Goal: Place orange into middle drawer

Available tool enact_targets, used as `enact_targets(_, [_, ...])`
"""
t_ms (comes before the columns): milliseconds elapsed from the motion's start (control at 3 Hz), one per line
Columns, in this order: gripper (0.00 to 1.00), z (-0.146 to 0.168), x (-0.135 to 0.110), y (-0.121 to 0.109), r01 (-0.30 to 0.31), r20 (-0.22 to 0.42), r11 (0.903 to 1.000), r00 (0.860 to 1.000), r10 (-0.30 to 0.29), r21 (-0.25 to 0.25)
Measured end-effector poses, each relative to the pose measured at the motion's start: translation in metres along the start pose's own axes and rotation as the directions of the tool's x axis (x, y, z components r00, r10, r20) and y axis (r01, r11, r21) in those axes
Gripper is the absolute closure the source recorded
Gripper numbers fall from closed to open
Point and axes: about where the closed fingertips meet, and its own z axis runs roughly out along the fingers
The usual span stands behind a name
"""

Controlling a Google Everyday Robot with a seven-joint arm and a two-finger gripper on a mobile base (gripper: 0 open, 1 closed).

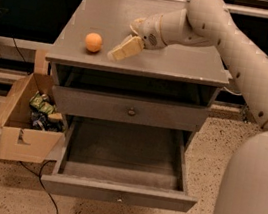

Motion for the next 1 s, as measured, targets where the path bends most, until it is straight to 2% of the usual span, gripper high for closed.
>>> enact_targets(1000, [0.0, 0.087, 0.002, -0.014, -0.07, -0.002, 0.9965, 0.998, 0.07, -0.046])
